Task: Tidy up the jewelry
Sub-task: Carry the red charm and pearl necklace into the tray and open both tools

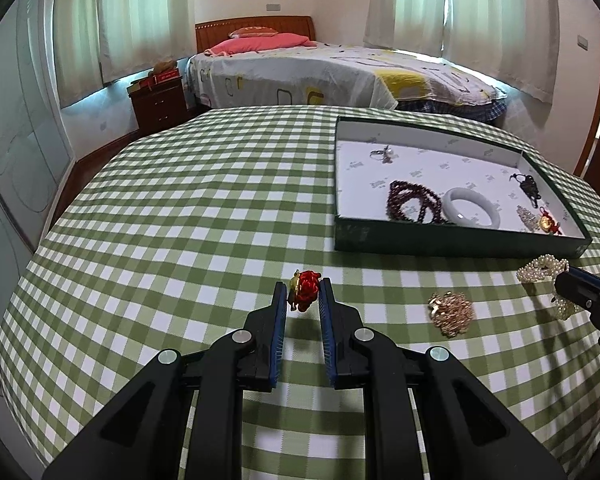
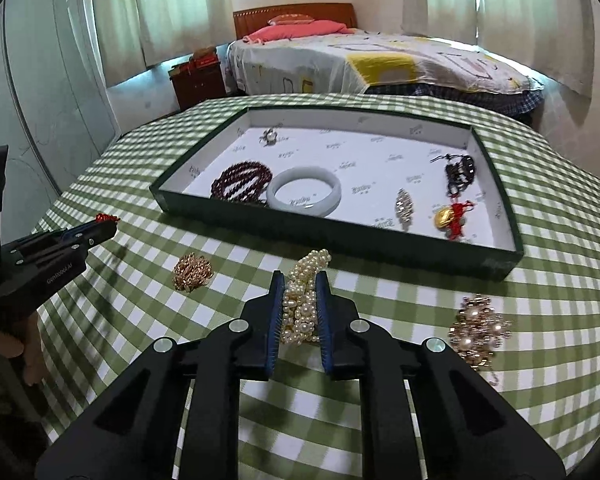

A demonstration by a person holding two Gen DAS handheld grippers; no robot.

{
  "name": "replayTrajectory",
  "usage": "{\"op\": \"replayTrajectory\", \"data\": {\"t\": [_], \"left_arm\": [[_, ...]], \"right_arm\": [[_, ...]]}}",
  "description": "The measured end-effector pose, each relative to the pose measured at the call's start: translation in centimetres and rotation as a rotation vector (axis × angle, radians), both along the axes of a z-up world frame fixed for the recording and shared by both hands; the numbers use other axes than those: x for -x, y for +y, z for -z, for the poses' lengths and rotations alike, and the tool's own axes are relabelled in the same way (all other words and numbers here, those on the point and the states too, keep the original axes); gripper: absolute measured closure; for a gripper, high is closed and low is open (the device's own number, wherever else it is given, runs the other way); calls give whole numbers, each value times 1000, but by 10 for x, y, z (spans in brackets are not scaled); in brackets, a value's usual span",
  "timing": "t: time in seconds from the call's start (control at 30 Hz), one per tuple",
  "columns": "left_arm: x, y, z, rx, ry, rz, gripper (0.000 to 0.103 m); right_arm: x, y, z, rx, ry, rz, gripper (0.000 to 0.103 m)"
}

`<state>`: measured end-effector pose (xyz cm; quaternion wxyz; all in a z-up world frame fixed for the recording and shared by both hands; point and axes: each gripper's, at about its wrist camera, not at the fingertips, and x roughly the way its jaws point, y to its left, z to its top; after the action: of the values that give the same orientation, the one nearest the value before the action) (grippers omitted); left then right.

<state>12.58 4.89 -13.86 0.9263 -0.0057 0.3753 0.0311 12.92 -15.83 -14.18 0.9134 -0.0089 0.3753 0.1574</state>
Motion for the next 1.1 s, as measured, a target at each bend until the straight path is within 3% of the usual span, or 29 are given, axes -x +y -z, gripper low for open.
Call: {"op": "replayTrajectory", "data": {"t": [0.6, 1.1], "left_arm": [[-14, -34, -39, 62, -84, 97, 86], [-100, -79, -80, 89, -191, 185, 86]], "right_arm": [[-2, -30, -47, -43, -128, 65, 87], [-88, -45, -86, -47, -261, 93, 87]]}}
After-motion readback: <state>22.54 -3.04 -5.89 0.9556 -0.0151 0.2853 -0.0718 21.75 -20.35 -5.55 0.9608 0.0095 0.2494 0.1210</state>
